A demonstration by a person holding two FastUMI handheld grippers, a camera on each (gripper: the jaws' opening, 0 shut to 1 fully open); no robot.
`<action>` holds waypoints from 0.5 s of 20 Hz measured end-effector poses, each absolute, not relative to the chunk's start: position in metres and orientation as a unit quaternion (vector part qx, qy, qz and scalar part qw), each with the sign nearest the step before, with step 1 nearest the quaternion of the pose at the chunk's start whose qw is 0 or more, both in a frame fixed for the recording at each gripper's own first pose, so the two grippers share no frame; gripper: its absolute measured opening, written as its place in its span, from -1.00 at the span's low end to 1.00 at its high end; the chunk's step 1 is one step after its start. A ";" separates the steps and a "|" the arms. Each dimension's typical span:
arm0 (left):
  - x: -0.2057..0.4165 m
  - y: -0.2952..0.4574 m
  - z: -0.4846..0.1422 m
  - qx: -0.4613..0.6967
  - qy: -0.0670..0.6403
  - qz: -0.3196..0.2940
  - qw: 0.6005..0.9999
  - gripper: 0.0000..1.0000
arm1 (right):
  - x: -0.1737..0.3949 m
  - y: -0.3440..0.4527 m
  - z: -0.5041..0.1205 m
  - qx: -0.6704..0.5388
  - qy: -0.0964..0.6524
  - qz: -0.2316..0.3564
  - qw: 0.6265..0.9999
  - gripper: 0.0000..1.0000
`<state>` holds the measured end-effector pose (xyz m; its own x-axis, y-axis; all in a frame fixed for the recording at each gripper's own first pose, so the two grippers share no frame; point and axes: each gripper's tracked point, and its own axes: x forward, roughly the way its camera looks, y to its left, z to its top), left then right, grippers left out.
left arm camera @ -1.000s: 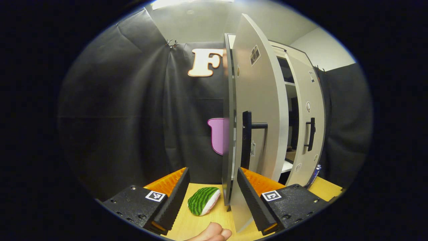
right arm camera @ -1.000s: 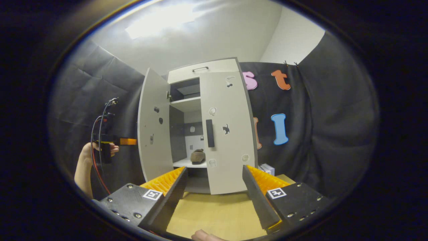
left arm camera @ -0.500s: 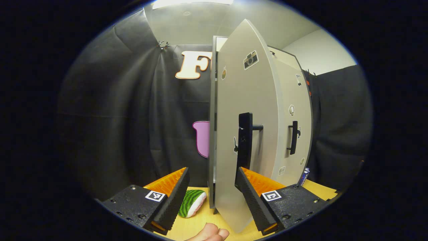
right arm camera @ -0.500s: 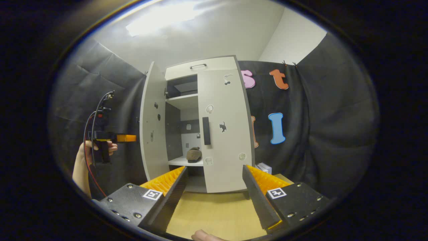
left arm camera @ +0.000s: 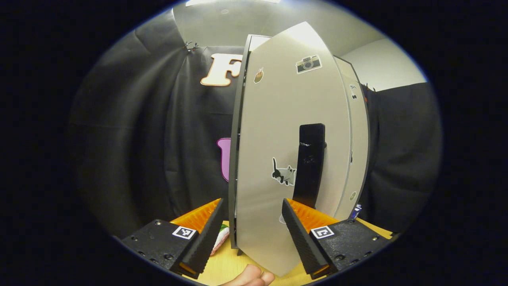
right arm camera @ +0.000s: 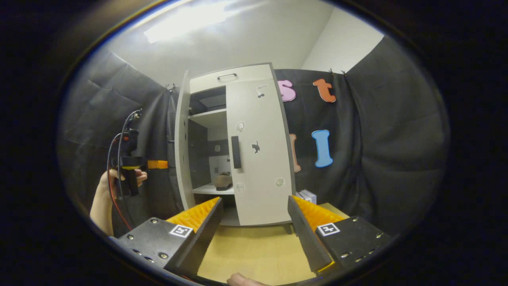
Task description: Grab one shoe with the right hand and put it into the shoe cabinet, grab the other shoe with the left hand and put it into the shoe cabinet; then close the right door with the right hand and the left door with the left hand.
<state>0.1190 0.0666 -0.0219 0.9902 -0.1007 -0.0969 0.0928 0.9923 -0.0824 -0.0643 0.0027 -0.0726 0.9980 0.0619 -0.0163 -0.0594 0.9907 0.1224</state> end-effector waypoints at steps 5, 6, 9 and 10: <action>0.139 0.019 -0.043 -0.071 0.084 -0.092 0.990 0.81 | -0.062 -0.006 -0.075 0.081 0.014 0.017 0.996 0.96; 0.143 0.009 -0.046 -0.081 0.089 -0.099 0.988 0.81 | -0.063 -0.010 -0.077 0.076 0.015 0.009 0.997 0.96; 0.137 0.003 -0.050 -0.087 0.090 -0.093 0.988 0.89 | -0.065 -0.017 -0.077 0.068 0.015 0.001 0.998 0.96; 0.135 0.005 -0.047 -0.085 0.083 -0.088 0.989 0.80 | -0.065 -0.018 -0.079 0.069 0.017 0.001 0.997 0.96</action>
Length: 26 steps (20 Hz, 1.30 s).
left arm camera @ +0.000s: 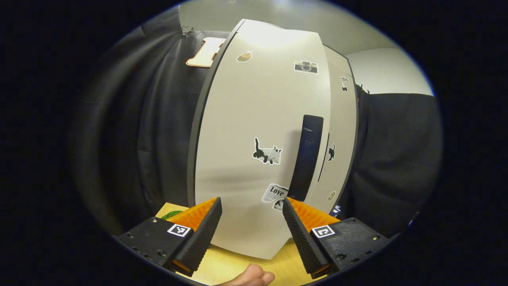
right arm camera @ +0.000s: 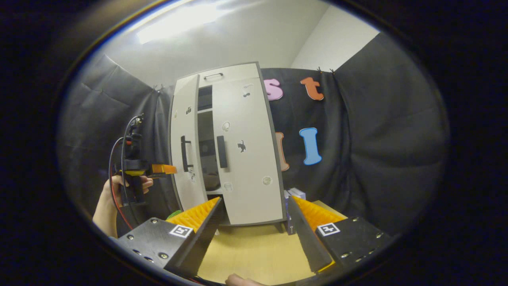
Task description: Grab one shoe with the right hand and put it into the shoe cabinet, grab the other shoe with the left hand and put it into the shoe cabinet; then close the right door with the right hand and the left door with the left hand.
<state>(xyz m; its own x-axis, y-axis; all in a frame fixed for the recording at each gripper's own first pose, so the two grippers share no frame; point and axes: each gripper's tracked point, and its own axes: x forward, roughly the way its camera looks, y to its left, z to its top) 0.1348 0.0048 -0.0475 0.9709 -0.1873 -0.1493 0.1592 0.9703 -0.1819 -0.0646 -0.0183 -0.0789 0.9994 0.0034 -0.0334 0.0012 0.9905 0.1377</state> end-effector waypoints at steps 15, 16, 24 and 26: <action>0.044 0.027 -0.013 -0.041 0.040 -0.032 0.998 0.83 | -0.067 -0.014 -0.076 0.070 0.016 -0.008 0.997 0.96; 0.038 0.026 -0.008 -0.037 0.034 -0.036 0.998 0.83 | -0.067 -0.013 -0.077 0.069 0.017 -0.008 0.997 0.96; -0.013 0.004 -0.003 0.006 0.035 -0.033 0.999 0.92 | -0.067 0.000 -0.075 0.058 0.019 0.004 0.998 0.96; -0.026 -0.005 -0.006 0.027 0.034 -0.035 0.998 0.92 | -0.067 0.002 -0.074 0.055 0.018 0.006 0.998 0.96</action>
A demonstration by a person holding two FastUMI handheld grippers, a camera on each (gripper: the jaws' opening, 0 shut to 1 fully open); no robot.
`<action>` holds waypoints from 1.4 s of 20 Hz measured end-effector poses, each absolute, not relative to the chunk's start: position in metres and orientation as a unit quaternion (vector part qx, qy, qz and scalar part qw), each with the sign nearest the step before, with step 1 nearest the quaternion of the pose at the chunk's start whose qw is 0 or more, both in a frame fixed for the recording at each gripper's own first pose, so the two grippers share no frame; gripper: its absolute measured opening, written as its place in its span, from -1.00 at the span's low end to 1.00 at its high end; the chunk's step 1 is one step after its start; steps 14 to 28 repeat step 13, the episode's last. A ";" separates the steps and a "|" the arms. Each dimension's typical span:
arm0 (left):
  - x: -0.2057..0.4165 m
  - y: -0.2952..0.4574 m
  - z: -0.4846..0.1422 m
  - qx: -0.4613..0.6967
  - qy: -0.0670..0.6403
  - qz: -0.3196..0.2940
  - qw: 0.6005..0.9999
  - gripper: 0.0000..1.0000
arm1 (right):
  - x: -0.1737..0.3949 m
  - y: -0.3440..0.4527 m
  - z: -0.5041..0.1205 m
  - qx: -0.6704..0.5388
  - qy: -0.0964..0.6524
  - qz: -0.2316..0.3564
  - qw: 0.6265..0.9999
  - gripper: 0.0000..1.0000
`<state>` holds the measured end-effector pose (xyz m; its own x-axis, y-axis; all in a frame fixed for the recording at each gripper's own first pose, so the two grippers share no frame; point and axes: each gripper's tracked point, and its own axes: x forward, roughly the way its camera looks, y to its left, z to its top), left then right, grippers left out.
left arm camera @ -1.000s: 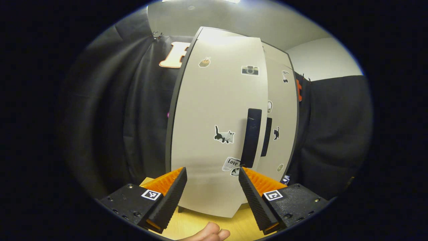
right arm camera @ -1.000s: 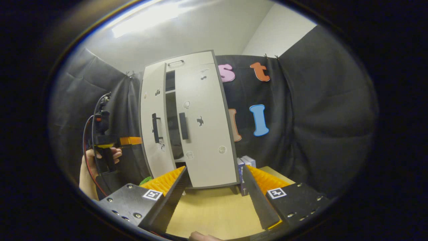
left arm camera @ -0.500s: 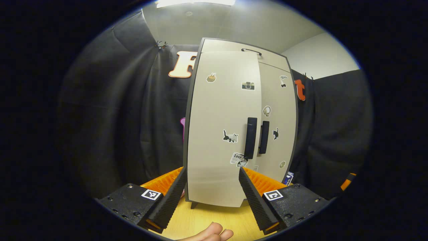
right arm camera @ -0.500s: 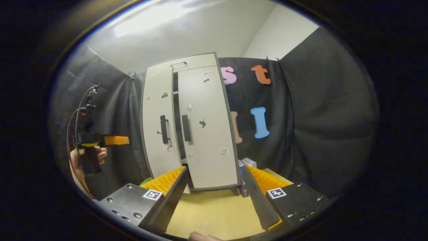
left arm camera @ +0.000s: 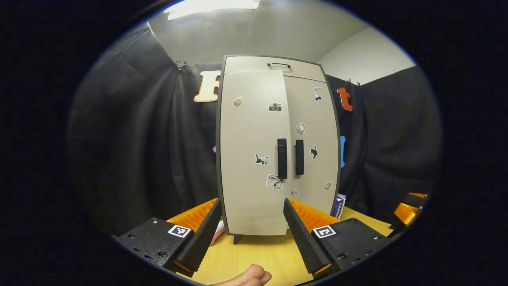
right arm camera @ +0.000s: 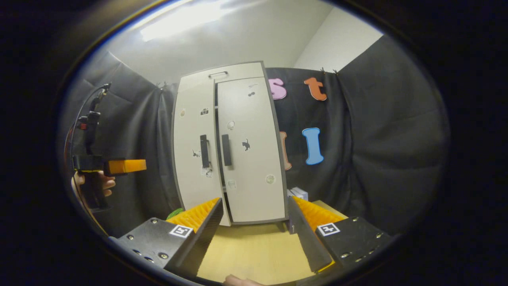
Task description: Grab one shoe with the right hand and put it into the shoe cabinet, grab the other shoe with the left hand and put it into the shoe cabinet; then close the right door with the right hand and the left door with the left hand.
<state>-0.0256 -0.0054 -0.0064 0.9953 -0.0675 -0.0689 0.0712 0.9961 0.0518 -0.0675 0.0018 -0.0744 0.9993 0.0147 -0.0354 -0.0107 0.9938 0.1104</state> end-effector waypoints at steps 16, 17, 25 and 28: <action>-0.073 -0.020 -0.038 0.004 0.015 0.005 1.000 0.92 | -0.047 0.006 -0.049 0.020 0.021 0.031 0.999 0.96; -0.073 -0.020 -0.038 0.004 0.015 0.005 1.000 0.92 | -0.047 0.006 -0.049 0.020 0.021 0.031 0.999 0.96; -0.073 -0.020 -0.038 0.004 0.015 0.005 1.000 0.92 | -0.047 0.006 -0.049 0.020 0.021 0.031 0.999 0.96; -0.073 -0.020 -0.038 0.004 0.015 0.005 1.000 0.92 | -0.047 0.006 -0.049 0.020 0.021 0.031 0.999 0.96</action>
